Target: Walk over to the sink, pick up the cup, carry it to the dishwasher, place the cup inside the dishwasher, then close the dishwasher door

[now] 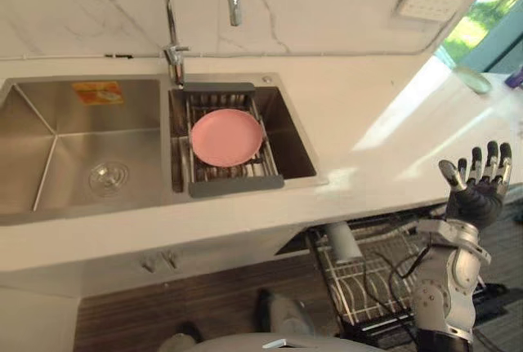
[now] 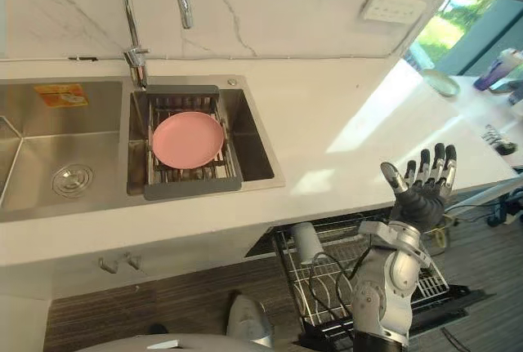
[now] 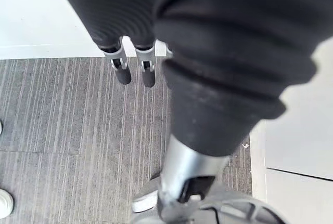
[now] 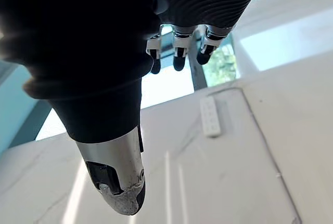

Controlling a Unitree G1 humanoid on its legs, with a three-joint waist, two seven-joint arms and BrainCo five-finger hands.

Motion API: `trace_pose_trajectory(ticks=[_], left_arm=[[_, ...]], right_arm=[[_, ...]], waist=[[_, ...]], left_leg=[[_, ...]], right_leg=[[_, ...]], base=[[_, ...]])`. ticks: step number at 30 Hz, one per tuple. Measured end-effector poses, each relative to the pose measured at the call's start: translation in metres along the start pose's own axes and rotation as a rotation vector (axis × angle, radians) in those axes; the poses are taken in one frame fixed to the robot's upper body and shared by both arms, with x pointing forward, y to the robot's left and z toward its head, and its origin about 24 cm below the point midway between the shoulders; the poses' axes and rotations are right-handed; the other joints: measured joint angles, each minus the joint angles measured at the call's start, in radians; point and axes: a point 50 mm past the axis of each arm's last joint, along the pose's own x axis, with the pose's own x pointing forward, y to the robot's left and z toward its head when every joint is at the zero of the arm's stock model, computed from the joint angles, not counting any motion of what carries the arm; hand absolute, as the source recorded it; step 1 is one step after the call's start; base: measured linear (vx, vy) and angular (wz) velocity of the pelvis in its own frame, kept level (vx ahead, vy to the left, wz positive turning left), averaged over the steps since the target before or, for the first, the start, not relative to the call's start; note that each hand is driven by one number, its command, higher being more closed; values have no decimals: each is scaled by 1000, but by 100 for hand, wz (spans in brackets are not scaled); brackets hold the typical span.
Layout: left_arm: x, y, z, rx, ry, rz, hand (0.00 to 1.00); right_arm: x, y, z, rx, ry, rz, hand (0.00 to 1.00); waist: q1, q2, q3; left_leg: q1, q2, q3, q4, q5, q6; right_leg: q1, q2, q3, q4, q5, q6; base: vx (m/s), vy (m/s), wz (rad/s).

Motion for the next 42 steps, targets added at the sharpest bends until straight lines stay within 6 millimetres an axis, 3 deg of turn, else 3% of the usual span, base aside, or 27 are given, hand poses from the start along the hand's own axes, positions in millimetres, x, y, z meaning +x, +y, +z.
trace_pose_trajectory(ticks=[4, 8, 9, 15, 18, 23, 27, 31, 38, 42], left_arm=[[-1, -6, 14, 7, -35, -22, 0], [-2, -6, 21, 31, -73, -20, 0], [-2, -7, 30, 93, -91, -13, 0], [-2, -6, 31, 92, -92, -11, 0], [-2, -5, 31, 92, -93, -8, 0], [-3, -7, 34, 75, -77, -11, 0], [-4, -14, 44, 141, -100, -20, 0], [-6, -16, 50, 209, -166, -31, 0], [-9, -19, 60, 299, -235, -80, 0], [-10, -21, 64, 317, -255, -92, 0]], right_arm=[[2, 2, 0, 7, -5, 4, 0], [0, -5, 4, -14, -14, 18, 0], [-3, 7, -6, 89, 67, 169, 0], [-3, 8, -7, 92, 71, 174, 0], [-5, 12, -12, 120, 95, 187, 0], [-1, 17, -15, 106, 136, 212, 0], [12, 27, -11, -37, 143, 278, 0], [16, 38, -15, -261, 137, 327, 0], [28, 67, -43, -665, 180, 586, 0], [35, 78, -55, -789, 192, 666, 0]], waist=[[-2, 25, 13], [-1, 25, 14], [-2, 10, 0], [-6, 13, -6], [-6, 20, -15], [12, 41, -37], [37, 61, -49], [63, 61, -49], [91, 59, -49], [118, 57, -48]], left_leg=[[11, 7, -1, 5, -10, -14], [50, 8, -4, 5, -53, -7], [39, -30, -24, 40, -99, 21], [11, -18, -23, 81, -114, 25], [-31, 9, -25, 147, -132, 25], [-86, 59, -30, 196, -121, 19], [-116, 71, -74, 161, -93, -13], [-112, 67, -92, 105, -38, -22], [-79, 37, -121, 8, 33, -18], [-68, 27, -127, -20, 50, -14]], right_leg=[[25, 10, 0, -27, 3, 0], [63, 16, 12, -27, 3, 0], [67, -17, 26, -26, 2, 0], [59, -17, 19, -28, 2, 1], [61, -20, -21, -45, 3, 1], [105, -13, -174, -128, 9, 19], [109, -2, -254, -143, -2, 23], [94, -2, -283, -118, -15, 17], [109, -10, -311, -127, -2, 17], [135, -2, -321, -181, 33, 18]], base=[[153, 3, -9], [24, 35, -7], [0, 0, 0], [2, -1, 1], [11, -14, 7], [7, -77, 28], [-26, -117, 47], [-10, -124, 21], [-19, -25, 13], [-51, 25, 7]])
